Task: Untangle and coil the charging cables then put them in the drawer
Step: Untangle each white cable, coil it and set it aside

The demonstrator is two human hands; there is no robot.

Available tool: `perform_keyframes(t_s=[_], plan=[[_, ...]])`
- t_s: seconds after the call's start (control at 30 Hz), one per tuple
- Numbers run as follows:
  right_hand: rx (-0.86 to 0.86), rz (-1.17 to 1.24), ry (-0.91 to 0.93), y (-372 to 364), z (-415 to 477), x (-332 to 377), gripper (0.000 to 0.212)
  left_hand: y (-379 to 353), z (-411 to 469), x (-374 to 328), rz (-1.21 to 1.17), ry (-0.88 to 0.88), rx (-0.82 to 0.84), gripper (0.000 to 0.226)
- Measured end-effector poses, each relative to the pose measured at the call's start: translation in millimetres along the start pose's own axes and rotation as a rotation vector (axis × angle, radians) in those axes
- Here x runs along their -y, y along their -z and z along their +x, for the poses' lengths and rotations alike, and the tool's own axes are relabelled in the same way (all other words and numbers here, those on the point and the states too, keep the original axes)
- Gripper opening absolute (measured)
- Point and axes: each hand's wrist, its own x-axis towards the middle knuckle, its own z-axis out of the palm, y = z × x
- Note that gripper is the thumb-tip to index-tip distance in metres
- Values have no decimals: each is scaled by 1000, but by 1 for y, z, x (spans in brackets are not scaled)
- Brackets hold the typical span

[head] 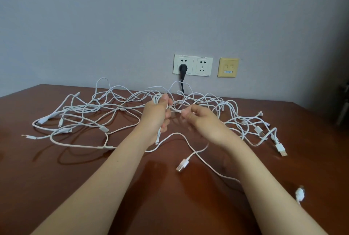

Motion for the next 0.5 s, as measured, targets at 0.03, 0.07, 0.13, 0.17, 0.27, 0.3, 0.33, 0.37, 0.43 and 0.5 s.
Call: perform_keyframes(t_s=[0.03, 0.07, 0.13, 0.17, 0.27, 0.3, 0.33, 0.37, 0.43, 0.5], plan=[[-58, -206, 64, 0, -1, -1, 26, 1, 2, 1, 23, 7, -16, 33], [-98, -428, 115, -1, -2, -1, 26, 2, 3, 2, 51, 18, -25, 34], [-140, -716, 234, -3, -7, 4, 23, 3, 4, 4, 144, 36, -26, 37], [-148, -759, 317, -4, -8, 7, 24, 4, 3, 5, 207, 43, -10, 41], [-171, -733, 520, -1, -10, 11, 36, 1, -3, 4, 326, 94, 134, 56], [-174, -672, 524, 2, -10, 10, 31, 0, -5, 4, 312, 120, 199, 60], [-182, -592, 497, 4, -9, 8, 21, -1, -7, 3, 282, 152, 266, 63], [-188, -497, 458, 6, -8, 7, 10, 0, -8, 3, 255, 181, 340, 65], [-195, -300, 388, 8, -7, 6, 18, 1, -9, 1, 257, 216, 501, 64], [-153, -157, 346, 8, -4, 4, 32, 3, -10, 1, 292, 232, 655, 64]])
